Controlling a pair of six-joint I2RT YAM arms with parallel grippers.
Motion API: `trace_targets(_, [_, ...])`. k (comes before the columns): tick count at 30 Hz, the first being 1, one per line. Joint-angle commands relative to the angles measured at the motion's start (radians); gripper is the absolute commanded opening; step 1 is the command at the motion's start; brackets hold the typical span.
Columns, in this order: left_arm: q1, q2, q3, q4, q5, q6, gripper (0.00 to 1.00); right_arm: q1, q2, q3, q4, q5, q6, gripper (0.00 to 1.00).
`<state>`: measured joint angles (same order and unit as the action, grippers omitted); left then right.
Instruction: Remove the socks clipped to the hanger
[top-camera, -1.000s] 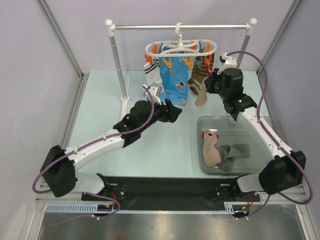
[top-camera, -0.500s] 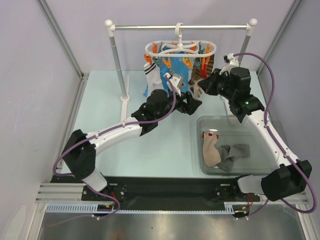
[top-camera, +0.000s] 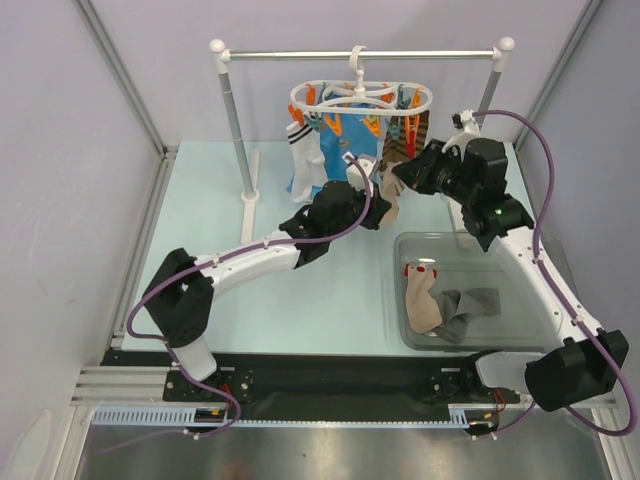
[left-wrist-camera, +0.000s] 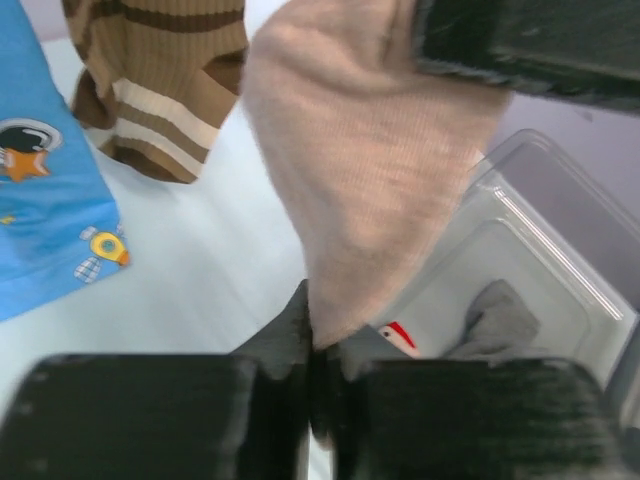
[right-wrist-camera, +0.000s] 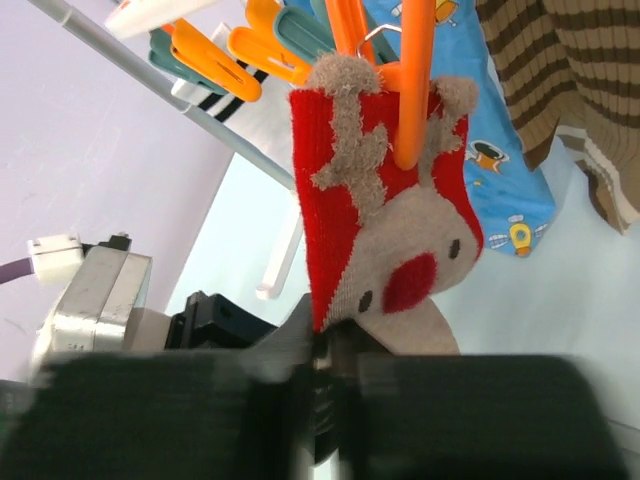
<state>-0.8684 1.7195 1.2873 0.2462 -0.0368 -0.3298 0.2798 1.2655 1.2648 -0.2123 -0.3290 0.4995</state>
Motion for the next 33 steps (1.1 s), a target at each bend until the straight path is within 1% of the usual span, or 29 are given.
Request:
trace_targets(1, [-0.01, -0.034, 0.034, 0.019, -0.038, 0.011, 0.05, -0.005, -0.043, 0.016, 0.002, 0.018, -0.007, 0.22])
trace_targets(2, [-0.014, -0.038, 0.021, 0.024, -0.04, 0.012, 0.0, -0.008, -0.044, 0.025, -0.013, 0.045, -0.012, 0.29])
trace_targets(3, [-0.018, -0.043, 0.017, 0.03, -0.043, 0.014, 0.0, -0.01, -0.044, 0.039, -0.028, 0.062, -0.019, 0.33])
trace_targets(4, [-0.021, -0.046, 0.011, 0.042, -0.043, 0.014, 0.0, -0.01, -0.046, 0.065, -0.056, 0.08, -0.038, 0.4])
trace_targets(7, [-0.029, -0.054, 0.001, 0.045, -0.04, 0.015, 0.0, -0.014, -0.035, 0.126, -0.104, 0.146, -0.068, 0.49])
trace_targets(11, [-0.038, -0.055, 0.003, 0.042, -0.04, 0.023, 0.0, -0.019, 0.001, 0.263, -0.171, 0.197, -0.157, 0.5])
trace_targets(14, [-0.043, -0.057, 0.0, 0.042, -0.037, 0.017, 0.0, -0.021, 0.044, 0.321, -0.196, 0.258, -0.217, 0.51])
trace_targets(15, [-0.044, -0.058, 0.0, 0.042, -0.034, 0.015, 0.0, -0.019, 0.069, 0.359, -0.2, 0.265, -0.232, 0.52])
trace_targets(19, [-0.049, -0.061, -0.002, 0.041, -0.031, 0.012, 0.0, -0.022, 0.127, 0.427, -0.211, 0.26, -0.274, 0.53])
trace_targets(25, [-0.049, -0.07, -0.006, 0.042, -0.025, 0.015, 0.0, -0.025, 0.173, 0.449, -0.168, 0.229, -0.303, 0.57])
trace_targets(29, [-0.049, -0.075, -0.011, 0.042, -0.02, 0.018, 0.0, -0.025, 0.192, 0.424, -0.122, 0.167, -0.335, 0.57])
trace_targets(33, [-0.049, -0.078, -0.016, 0.045, -0.014, 0.017, 0.0, -0.025, 0.192, 0.384, -0.069, 0.154, -0.365, 0.57])
